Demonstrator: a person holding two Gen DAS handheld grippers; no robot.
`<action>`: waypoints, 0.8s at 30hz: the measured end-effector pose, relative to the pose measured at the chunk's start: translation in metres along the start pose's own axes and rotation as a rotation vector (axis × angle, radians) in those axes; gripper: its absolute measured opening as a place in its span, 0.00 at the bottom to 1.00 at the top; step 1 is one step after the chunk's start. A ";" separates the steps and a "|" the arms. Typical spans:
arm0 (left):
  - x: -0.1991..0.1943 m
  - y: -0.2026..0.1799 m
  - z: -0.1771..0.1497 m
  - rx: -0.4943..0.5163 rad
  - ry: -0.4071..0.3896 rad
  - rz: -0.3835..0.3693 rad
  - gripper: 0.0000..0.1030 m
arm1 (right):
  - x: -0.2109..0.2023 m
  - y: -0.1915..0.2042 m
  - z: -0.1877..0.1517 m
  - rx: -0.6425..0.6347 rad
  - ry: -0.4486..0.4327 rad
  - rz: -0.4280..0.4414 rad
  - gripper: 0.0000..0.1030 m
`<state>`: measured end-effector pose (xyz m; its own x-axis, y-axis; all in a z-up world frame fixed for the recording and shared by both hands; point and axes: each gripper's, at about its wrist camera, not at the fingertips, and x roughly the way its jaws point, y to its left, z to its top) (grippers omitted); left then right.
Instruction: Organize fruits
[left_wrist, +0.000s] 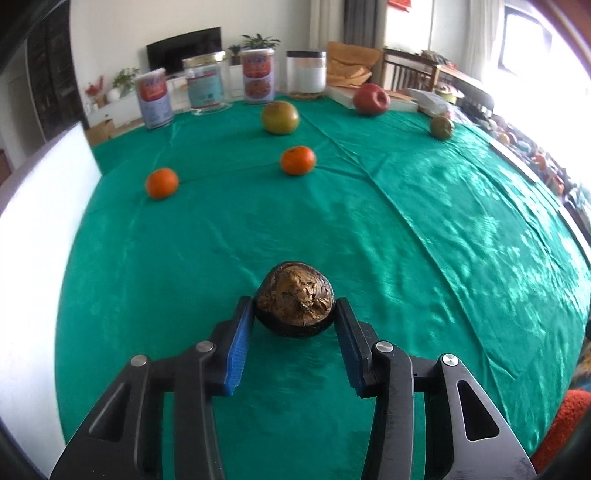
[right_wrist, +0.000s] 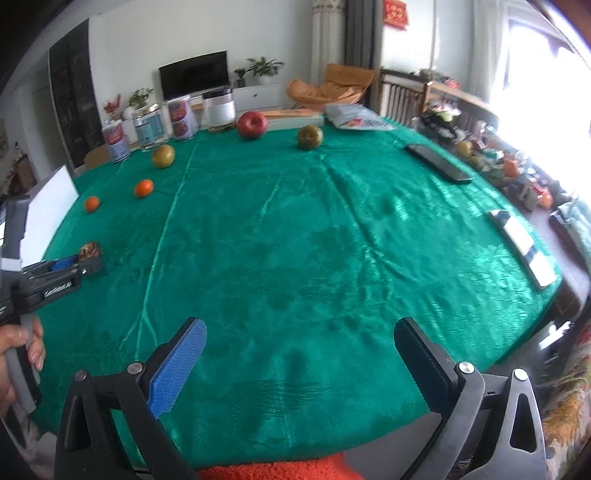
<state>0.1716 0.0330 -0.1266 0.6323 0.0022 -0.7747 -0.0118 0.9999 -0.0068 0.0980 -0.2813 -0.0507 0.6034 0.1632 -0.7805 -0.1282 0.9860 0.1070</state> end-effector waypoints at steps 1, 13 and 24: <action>0.004 0.006 0.001 -0.007 0.012 0.015 0.45 | 0.006 -0.006 0.007 0.022 0.023 0.048 0.98; 0.019 0.014 -0.001 -0.040 0.049 0.033 0.97 | 0.142 -0.114 0.189 0.332 0.111 0.178 0.98; 0.019 0.014 -0.001 -0.038 0.053 0.028 0.99 | 0.252 -0.097 0.301 0.297 0.156 0.084 0.81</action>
<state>0.1833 0.0466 -0.1421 0.5893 0.0283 -0.8074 -0.0589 0.9982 -0.0081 0.4997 -0.3253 -0.0725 0.4700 0.2591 -0.8438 0.0761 0.9405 0.3311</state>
